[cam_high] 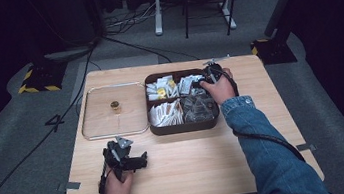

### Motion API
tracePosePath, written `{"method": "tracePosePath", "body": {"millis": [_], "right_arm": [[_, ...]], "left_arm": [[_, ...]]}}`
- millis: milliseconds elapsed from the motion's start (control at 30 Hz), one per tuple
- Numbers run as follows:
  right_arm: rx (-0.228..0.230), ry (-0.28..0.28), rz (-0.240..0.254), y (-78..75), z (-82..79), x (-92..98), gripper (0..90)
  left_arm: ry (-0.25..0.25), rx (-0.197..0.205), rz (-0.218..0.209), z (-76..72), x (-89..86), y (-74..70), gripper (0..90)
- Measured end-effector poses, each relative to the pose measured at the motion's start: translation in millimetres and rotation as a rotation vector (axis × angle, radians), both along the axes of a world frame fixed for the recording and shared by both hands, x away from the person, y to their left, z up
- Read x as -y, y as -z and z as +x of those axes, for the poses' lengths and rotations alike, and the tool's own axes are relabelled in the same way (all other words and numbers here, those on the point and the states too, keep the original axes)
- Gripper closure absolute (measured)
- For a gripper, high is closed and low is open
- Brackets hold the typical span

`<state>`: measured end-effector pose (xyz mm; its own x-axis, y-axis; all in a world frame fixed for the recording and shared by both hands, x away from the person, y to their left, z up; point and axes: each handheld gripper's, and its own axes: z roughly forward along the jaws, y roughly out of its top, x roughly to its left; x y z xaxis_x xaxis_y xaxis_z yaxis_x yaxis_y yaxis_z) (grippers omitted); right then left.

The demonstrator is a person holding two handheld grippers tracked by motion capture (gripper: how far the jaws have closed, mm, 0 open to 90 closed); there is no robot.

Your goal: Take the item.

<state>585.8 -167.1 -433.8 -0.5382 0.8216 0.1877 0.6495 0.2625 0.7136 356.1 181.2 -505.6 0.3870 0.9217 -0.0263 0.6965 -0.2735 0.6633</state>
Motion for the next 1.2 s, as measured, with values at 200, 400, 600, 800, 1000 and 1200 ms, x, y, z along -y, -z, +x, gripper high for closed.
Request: {"method": "tracePosePath", "body": {"millis": [200, 400, 600, 800, 1000, 1200], "right_arm": [[-0.008, -0.014, 0.025, 1.0, 2.2, -7.9, 60.7], [-0.009, -0.026, 0.025, 2.2, 3.6, -18.9, 61.2], [-0.016, -0.038, 0.017, 7.0, 5.4, -29.3, 66.9], [-0.035, -0.045, 0.0, 10.8, 6.9, -36.2, 77.8], [-0.05, -0.029, 0.01, 11.9, 7.2, -36.7, 85.4], [-0.029, -0.018, 0.022, 2.3, 6.1, -33.2, 85.8]], "left_arm": [[0.0, 0.0, 0.0, 0.0, 0.0, 0.0, 0.2], [-0.001, 0.001, -0.002, 0.0, 0.1, 0.1, 0.3], [-0.001, 0.001, -0.001, 0.1, 0.1, 0.1, 0.3], [-0.001, 0.001, -0.001, 0.2, 0.1, 0.0, 0.3], [0.0, 0.002, -0.001, 0.3, 0.1, 0.0, 0.3], [-0.002, 0.002, -0.003, 0.2, 0.3, 0.1, 0.3]]}}
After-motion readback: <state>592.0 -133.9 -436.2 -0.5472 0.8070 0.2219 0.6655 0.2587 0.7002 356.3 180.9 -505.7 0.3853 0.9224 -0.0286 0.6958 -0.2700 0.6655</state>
